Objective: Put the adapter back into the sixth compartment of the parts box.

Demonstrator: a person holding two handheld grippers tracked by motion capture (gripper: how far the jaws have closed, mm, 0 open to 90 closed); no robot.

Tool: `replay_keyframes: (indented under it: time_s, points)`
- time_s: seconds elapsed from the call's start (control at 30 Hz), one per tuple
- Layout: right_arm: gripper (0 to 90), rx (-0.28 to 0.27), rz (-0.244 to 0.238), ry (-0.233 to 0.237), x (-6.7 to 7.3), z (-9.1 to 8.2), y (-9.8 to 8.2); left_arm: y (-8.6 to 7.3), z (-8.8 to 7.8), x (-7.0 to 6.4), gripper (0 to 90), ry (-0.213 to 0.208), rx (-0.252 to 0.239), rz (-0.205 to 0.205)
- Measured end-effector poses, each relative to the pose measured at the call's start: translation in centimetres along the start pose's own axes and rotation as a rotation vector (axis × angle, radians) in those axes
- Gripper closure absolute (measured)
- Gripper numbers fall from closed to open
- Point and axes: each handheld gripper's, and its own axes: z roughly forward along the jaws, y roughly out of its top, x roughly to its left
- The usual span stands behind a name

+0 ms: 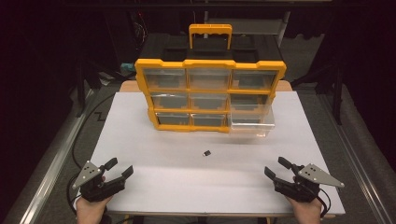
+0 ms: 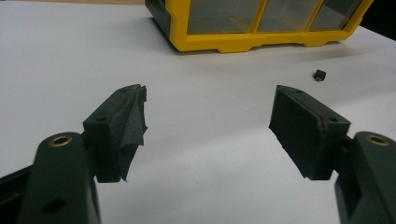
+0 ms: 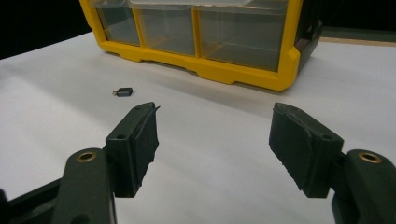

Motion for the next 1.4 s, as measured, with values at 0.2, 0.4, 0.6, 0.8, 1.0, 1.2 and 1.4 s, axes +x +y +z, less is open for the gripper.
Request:
replay_keyframes:
  time_s: [0.2,0.4,0.6,0.8,1.0,1.2,1.4]
  points:
    - [33.2,0.006,-0.005,0.018,0.4,0.6,0.2,0.0,0.0,0.0,27.7,-0.003,0.000,-0.001]
    - [33.4,-0.002,-0.010,0.029,0.6,1.0,0.5,0.0,0.1,0.0,27.6,-0.002,0.001,-0.003]
    - [33.4,0.000,-0.012,0.045,0.9,1.6,0.7,0.0,0.1,0.0,27.6,-0.003,0.000,-0.003]
    - [33.5,0.008,-0.022,0.064,1.4,2.3,1.0,0.0,0.1,0.0,27.6,-0.003,0.000,0.000]
    - [33.6,0.011,-0.031,0.083,1.8,2.9,1.2,0.0,0.1,0.0,27.5,-0.003,-0.001,0.000]
    - [33.3,0.016,-0.040,0.087,2.2,3.5,1.4,0.0,0.1,0.0,27.4,-0.003,-0.001,0.000]
    - [33.3,0.018,-0.042,0.104,2.5,4.0,1.5,0.0,0.1,0.0,27.4,-0.004,0.000,0.000]
